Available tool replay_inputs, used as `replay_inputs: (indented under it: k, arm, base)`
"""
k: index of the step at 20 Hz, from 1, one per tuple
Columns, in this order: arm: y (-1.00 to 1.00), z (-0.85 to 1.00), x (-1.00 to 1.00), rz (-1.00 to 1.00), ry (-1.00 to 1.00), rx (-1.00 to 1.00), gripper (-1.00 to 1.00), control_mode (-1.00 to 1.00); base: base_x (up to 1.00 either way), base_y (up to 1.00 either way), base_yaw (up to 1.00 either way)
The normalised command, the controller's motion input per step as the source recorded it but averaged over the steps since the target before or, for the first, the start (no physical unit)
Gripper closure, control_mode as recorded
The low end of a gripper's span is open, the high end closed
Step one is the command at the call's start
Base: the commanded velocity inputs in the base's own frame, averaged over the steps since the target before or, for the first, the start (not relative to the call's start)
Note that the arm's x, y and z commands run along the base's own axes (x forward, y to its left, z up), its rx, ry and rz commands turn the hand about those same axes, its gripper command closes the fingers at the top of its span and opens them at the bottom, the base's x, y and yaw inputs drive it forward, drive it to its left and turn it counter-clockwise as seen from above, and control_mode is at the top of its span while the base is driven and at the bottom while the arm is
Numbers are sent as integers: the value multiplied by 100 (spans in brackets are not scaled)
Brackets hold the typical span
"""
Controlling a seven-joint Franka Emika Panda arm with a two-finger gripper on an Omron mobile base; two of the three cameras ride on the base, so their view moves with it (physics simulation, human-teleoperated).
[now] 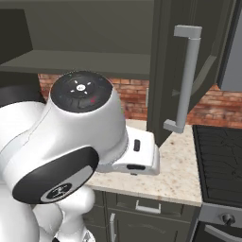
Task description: Open the cabinet. Pick the mango and orange from the cabinet and place them into the bowl. Then close the cabinet.
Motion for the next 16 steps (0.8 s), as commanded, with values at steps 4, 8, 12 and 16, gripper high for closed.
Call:
replay_inputs:
  k: [4, 8, 12, 16]
  arm:
    - [-36, 0, -5, 0, 0, 10, -100, -100]
    - [-35, 0, 0, 0, 0, 9, -100, -100]
    - [-31, 4, 0, 0, -10, 8, -100, -100]
    - [-25, 6, 1, 3, -20, 6, -100, -100]
  base:
    - [0, 0, 0]
    - [0, 0, 0]
    - [0, 0, 0]
    - [0, 0, 0]
